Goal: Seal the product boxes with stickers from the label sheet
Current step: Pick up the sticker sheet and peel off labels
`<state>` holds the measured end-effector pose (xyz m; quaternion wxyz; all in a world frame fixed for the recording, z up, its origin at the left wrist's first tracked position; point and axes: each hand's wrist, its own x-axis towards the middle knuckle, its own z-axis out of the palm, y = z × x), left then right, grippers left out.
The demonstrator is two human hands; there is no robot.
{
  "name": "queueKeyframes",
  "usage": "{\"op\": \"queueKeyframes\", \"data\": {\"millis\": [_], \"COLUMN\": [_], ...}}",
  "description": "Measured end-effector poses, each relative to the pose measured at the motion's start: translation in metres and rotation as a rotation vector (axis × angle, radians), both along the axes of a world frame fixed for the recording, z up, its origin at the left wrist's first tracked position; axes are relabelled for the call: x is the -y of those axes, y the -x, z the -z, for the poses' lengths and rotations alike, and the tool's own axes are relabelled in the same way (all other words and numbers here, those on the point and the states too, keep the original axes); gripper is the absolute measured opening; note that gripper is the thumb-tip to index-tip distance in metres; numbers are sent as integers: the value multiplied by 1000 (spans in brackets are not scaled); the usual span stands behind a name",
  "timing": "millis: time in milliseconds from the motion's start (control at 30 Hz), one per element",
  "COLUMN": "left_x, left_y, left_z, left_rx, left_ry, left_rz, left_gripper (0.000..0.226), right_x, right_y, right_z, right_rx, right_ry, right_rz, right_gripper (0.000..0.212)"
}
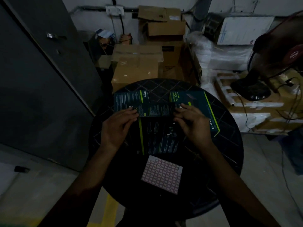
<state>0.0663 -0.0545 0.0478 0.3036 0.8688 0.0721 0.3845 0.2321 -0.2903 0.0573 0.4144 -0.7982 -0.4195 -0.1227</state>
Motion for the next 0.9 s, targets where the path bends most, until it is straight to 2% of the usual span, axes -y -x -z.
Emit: {"op": "queueKeyframes", "data": {"millis": [67, 200, 233, 300, 400, 567, 700, 800, 833, 900], "left_x": [1, -1, 0, 5, 28, 64, 57, 53, 54, 57], "left_y": [1, -1, 0, 2, -3, -51, -59, -59, -58, -56], "left_z": [2, 1, 1, -3, -16, -24, -18, -18, -19, -19], "left_rx": [8, 2, -22, -125, -271, -471, -536, -534, -535, -532], "left_ry": [11, 62, 12, -211, -457, -637, -689, -699, -701, -703], "left_rz": [27, 51, 33, -72, -196, -10, -35, -28, -42, -71], "left_gripper": [17, 15, 15, 17, 17, 63, 82, 84, 84, 84], "right_x": [1, 9, 9, 8, 21, 44, 53, 40, 34, 28], "right_y": [0, -2, 1, 5, -4, -25, -11, 33, 47, 60], "right_z": [-1, 1, 2, 3, -1, -7, 7, 48, 63, 94], "right_rx": [-2, -84, -82, -119, -293, -284, -244, -338, -378, -478], "right_ry": [-2, -201, -216, -222, -237, -4, 122, 186, 168, 171], "right_rz": [-31, 68, 92, 79, -31, -253, -108, -1, 37, 177], "right_gripper": [15, 17, 18, 12, 12, 33, 66, 85, 82, 58]}}
